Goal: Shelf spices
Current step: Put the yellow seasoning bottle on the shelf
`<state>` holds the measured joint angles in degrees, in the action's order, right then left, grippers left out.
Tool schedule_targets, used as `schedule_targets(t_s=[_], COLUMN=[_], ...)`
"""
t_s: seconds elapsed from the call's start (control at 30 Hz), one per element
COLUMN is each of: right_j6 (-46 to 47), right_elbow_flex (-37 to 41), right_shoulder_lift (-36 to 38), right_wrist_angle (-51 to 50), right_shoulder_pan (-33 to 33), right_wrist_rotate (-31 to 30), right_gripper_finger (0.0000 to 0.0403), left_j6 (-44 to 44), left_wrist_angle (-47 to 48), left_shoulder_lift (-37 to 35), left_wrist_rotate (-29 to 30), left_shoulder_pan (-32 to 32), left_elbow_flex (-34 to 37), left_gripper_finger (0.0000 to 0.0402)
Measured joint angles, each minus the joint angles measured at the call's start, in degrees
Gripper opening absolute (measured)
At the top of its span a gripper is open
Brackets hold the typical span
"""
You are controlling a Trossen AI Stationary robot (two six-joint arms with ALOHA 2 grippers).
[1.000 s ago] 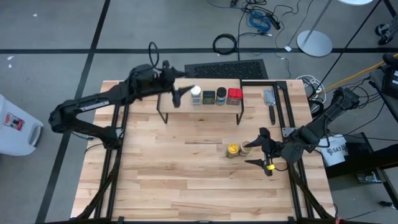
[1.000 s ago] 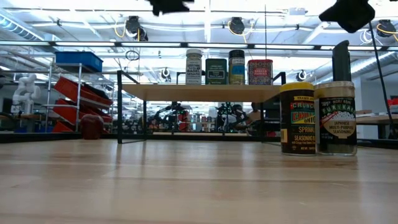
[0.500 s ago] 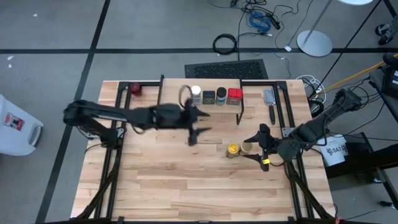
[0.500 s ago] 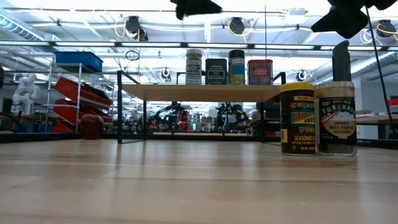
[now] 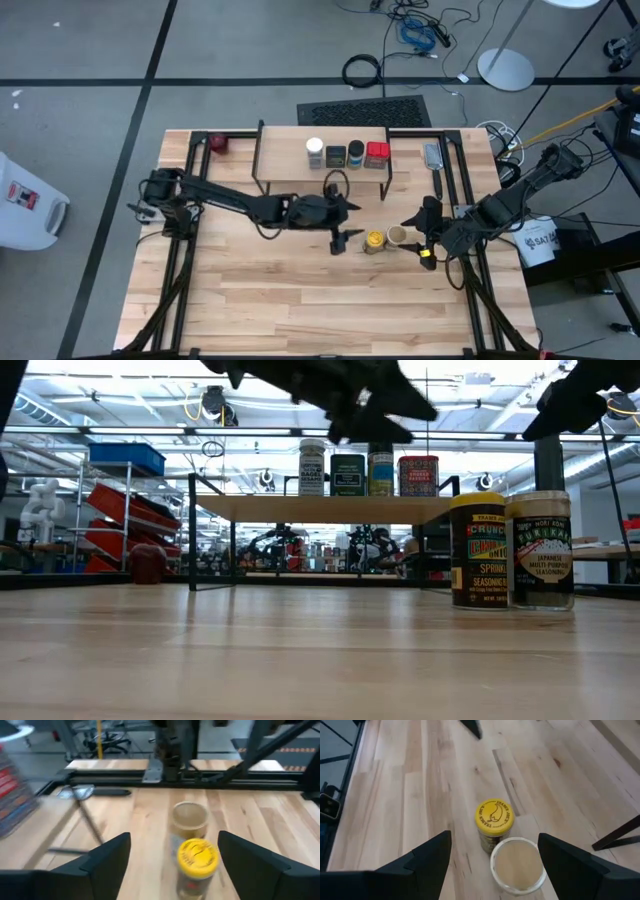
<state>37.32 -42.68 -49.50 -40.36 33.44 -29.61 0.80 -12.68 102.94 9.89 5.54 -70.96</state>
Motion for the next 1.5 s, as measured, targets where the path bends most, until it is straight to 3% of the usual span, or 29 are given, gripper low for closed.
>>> schedule_targets(t_s=[0.33,1.5], right_j6=[0.5,-0.9], right_elbow_flex=[0.0,0.0], right_shoulder_lift=[0.0,0.0], right_wrist_angle=[0.1,2.9], right_shoulder_pan=[0.0,0.0], right_wrist_rotate=[1.2,-0.7], right_gripper_finger=[0.0286,0.0286], left_j6=[-1.3,0.9], left_wrist_angle=[0.1,-7.6], left_shoulder_lift=[8.9,16.1], left_wrist_rotate=[0.0,-2.3], left_shoulder_pan=[2.3,0.8], left_elbow_flex=[-4.9,-6.4], left_gripper_finger=[0.0356,0.0356])
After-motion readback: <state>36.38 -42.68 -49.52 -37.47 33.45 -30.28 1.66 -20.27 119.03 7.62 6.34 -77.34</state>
